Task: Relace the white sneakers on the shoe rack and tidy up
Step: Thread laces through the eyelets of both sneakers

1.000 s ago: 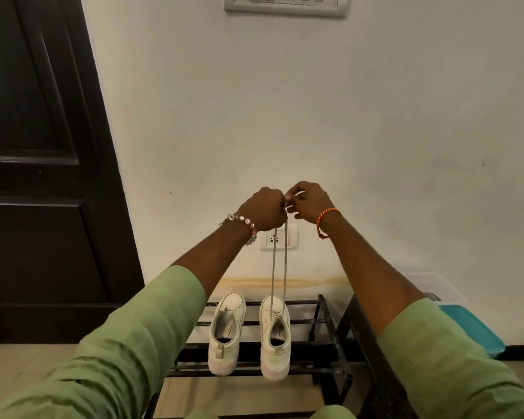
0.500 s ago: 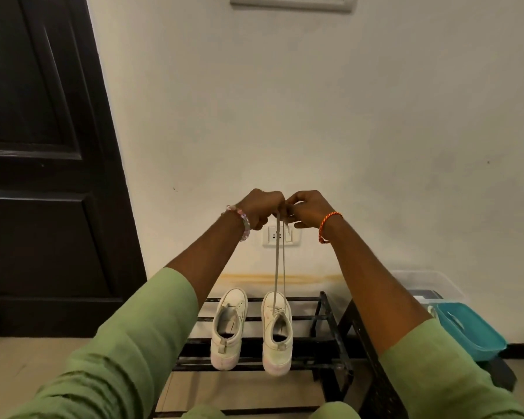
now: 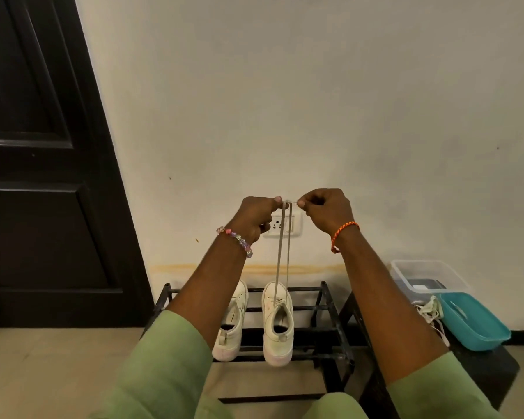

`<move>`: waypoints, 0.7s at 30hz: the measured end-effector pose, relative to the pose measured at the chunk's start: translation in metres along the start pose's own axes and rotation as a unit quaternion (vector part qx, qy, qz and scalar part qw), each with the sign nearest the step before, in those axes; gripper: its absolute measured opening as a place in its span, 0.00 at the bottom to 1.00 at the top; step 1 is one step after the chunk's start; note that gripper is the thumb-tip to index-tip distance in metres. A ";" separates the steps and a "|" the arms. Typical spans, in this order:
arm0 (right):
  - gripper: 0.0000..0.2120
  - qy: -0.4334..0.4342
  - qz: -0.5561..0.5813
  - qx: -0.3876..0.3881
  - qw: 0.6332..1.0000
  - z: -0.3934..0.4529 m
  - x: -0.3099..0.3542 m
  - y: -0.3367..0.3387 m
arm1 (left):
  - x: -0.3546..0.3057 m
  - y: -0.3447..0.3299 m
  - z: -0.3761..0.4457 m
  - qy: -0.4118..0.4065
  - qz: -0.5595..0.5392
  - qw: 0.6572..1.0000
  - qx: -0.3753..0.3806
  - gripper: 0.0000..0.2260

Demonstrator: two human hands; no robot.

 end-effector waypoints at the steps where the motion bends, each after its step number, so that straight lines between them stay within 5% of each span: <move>1: 0.02 -0.023 0.031 -0.015 0.999 0.000 -0.010 -0.001 | 0.006 0.002 0.002 -0.001 -0.017 1.000 -0.016 0.09; 7: 0.05 -0.214 0.266 -0.105 0.934 -0.013 -0.087 -0.001 | 0.067 0.034 0.020 0.137 -0.242 0.959 -0.049 0.13; 9: 0.09 -0.295 0.369 -0.146 0.869 -0.018 -0.116 -0.001 | 0.084 0.044 0.030 0.158 -0.359 0.918 -0.056 0.15; 12: 0.10 -0.379 0.550 -0.177 0.723 -0.018 -0.156 -0.004 | 0.101 0.058 0.043 0.145 -0.495 0.850 -0.108 0.16; 13: 0.10 -0.388 0.602 -0.190 0.672 -0.018 -0.166 -0.004 | 0.106 0.062 0.045 0.129 -0.464 0.866 -0.136 0.15; 15: 0.10 -0.384 0.671 -0.216 0.596 -0.016 -0.180 -0.003 | 0.116 0.071 0.052 0.029 -0.239 0.951 -0.193 0.13; 16: 0.12 -0.388 0.666 -0.221 0.597 -0.015 -0.184 -0.004 | 0.121 0.072 0.056 -0.057 -0.057 0.977 -0.197 0.11; 17: 0.12 -0.392 0.626 -0.215 0.639 -0.013 -0.188 -0.005 | 0.123 0.069 0.056 -0.147 0.131 0.966 -0.166 0.08; 19: 0.10 -0.372 0.446 -0.194 0.790 -0.013 -0.189 -0.008 | 0.134 0.059 0.057 -0.205 0.425 0.881 -0.039 0.11; 21: 0.07 -0.265 0.139 -0.167 0.939 -0.017 -0.186 -0.010 | 0.146 0.061 0.062 -0.162 0.556 0.813 0.053 0.20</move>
Point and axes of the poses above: each hand's wrist, its own z-axis towards the middle knuckle, its own y-axis out of the back of the hand, x = y × z, the point moved 3 cm from there along z, towards the middle knuckle, and after that the axes turned 4 degrees about -x, right-handed, at the moved point
